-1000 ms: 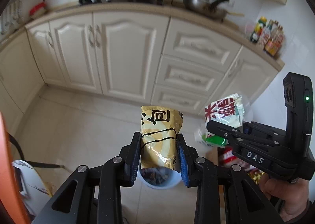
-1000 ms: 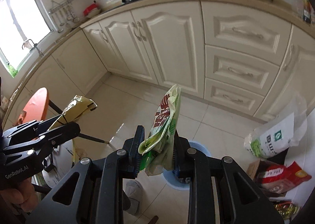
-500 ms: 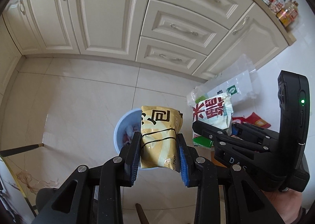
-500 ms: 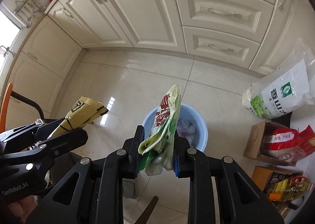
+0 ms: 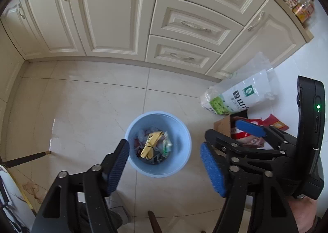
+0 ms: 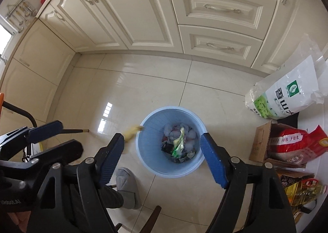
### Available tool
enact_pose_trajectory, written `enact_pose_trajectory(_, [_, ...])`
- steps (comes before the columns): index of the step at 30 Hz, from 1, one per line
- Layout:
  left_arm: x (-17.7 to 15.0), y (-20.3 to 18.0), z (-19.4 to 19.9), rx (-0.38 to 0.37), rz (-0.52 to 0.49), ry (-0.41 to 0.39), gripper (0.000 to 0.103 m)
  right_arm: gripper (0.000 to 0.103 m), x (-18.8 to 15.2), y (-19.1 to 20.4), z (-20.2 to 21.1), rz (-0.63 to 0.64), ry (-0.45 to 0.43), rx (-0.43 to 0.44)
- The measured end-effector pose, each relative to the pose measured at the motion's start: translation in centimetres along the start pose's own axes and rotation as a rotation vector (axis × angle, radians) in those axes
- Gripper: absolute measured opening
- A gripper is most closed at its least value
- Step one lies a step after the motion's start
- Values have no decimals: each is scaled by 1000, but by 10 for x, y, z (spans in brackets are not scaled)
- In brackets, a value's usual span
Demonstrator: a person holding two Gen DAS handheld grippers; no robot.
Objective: Collect trash
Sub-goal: 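Open both tools to drop both bags into the bin, then move both empty tools back to the orange table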
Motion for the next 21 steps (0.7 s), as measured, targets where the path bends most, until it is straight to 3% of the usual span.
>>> enact_pose_trajectory(1, [-1, 1, 3, 22, 0, -3, 79, 103, 0, -2, 1, -8, -1, -7])
enact_pose_trajectory(5, [-4, 1, 18, 122, -16, -42, 89, 103, 0, -4, 6, -25, 2, -40])
enact_pose_trajectory(10, [-14, -6, 42, 224, -10, -111, 93, 103, 0, 5, 18, -13, -19, -42])
enact_pose_trajectory(15, [-32, -18, 73, 265, -27, -173, 93, 103, 2, 21, 37, 6, -48, -39])
enact_pose_trajectory(21, [-64, -13, 119, 261, 3, -239, 93, 103, 7, 48, 73, 39, -110, -34])
Point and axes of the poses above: each gripper's, at about its wrist camera, not at the fingertips, and z roughly against the way its jaws point, y to its left, x to its top, the point moved 8 cm from there along -z, roughly the way its jaws point, and after that the axes turned 13 degrees about -x, right-handed, at the moved point
